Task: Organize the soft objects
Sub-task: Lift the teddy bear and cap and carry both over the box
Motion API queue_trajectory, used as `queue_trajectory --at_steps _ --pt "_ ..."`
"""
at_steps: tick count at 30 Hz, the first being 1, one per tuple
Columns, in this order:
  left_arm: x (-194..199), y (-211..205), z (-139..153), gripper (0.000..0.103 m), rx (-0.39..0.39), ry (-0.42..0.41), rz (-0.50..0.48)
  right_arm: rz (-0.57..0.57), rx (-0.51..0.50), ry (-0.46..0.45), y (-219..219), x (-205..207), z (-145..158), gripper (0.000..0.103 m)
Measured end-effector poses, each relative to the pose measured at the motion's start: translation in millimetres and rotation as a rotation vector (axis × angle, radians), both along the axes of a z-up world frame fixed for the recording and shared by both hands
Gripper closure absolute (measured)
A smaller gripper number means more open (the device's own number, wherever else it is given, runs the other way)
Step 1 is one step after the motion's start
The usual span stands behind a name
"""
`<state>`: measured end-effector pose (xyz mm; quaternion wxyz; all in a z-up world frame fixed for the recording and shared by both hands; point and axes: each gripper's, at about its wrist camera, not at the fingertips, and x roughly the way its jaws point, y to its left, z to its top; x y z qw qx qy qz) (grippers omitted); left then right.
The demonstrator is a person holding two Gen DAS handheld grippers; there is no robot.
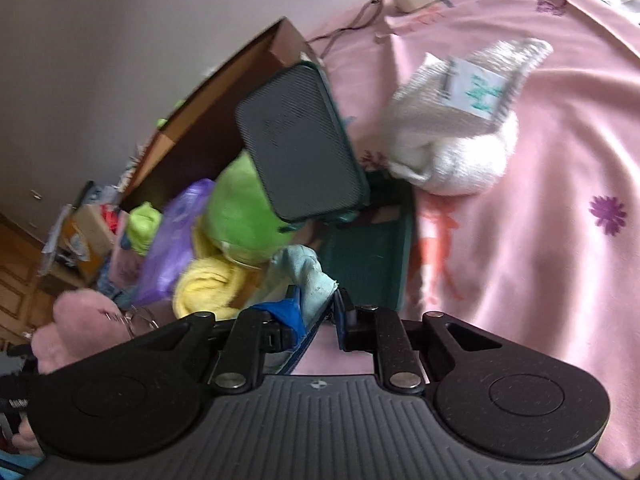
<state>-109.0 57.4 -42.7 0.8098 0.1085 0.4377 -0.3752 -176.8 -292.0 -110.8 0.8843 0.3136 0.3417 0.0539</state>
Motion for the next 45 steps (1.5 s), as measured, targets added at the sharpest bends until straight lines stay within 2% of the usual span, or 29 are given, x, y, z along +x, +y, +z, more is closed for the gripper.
queue_trajectory --at_steps 7,12,17,23,28,32,36,45 --pt "12 19 48 0.063 -0.119 -0.037 0.062 0.039 0.039 -0.091 10 2 19 0.103" --pt "24 16 61 0.063 -0.179 -0.064 0.094 0.099 0.007 -0.177 28 4 51 0.103" --pt "38 17 73 0.063 -0.259 -0.074 0.118 0.130 0.021 -0.263 34 11 86 0.103" --pt "65 13 93 0.063 -0.327 -0.131 0.134 0.166 0.032 -0.397 39 41 136 0.103" --pt "92 2 118 0.063 -0.353 -0.228 0.143 0.147 -0.016 -0.452 46 84 167 0.103" --pt "119 -7 136 0.063 -0.376 -0.292 0.168 0.113 -0.091 -0.453 51 120 177 0.103" --pt "152 -17 139 0.063 -0.359 -0.311 0.217 0.066 -0.165 -0.418 56 158 173 0.103" --pt "222 -44 101 0.063 -0.251 -0.258 0.337 -0.020 -0.316 -0.310 58 222 139 0.103"
